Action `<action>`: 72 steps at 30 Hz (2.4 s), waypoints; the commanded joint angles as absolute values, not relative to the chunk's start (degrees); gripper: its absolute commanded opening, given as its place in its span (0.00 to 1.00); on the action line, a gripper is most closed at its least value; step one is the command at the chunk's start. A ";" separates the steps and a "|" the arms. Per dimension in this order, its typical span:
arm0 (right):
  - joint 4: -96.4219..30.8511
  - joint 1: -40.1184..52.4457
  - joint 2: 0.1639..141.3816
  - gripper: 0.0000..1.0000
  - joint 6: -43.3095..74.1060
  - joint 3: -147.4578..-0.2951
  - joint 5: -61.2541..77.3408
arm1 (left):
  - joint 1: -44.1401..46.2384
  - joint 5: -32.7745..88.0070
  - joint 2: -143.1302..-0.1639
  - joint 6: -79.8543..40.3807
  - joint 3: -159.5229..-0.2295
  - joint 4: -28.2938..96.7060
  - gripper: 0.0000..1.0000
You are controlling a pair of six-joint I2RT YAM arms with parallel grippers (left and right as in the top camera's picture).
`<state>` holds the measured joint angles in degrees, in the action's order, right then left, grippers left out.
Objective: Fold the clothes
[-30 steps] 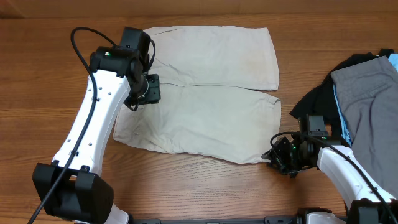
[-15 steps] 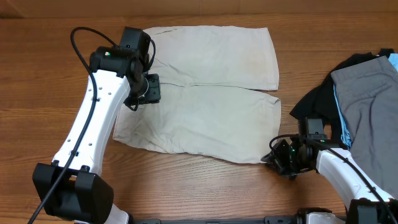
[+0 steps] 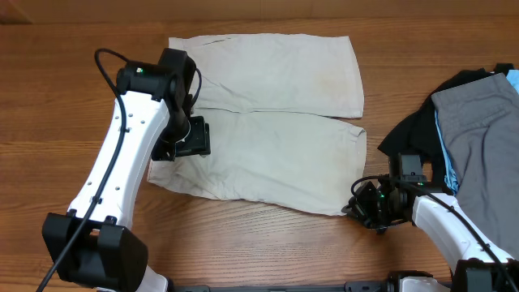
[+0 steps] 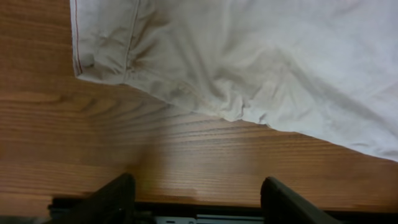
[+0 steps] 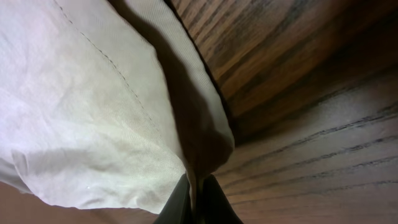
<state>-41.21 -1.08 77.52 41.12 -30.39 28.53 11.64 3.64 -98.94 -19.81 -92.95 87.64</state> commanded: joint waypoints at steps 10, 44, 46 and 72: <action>-40.75 -0.93 76.79 0.04 36.42 -30.22 27.90 | 7.35 7.18 -97.54 -32.25 -73.49 76.40 0.53; -40.27 -0.93 76.79 0.04 40.29 -30.24 30.11 | -9.39 -3.42 -92.51 -35.53 -61.58 59.81 0.67; -40.71 -0.93 76.79 0.04 40.05 -30.24 30.04 | -9.76 -3.14 -92.51 -35.55 -60.60 58.67 0.73; -42.04 -1.48 76.77 0.04 40.07 -32.84 29.65 | -9.69 6.02 -92.49 -30.55 -47.20 40.73 0.04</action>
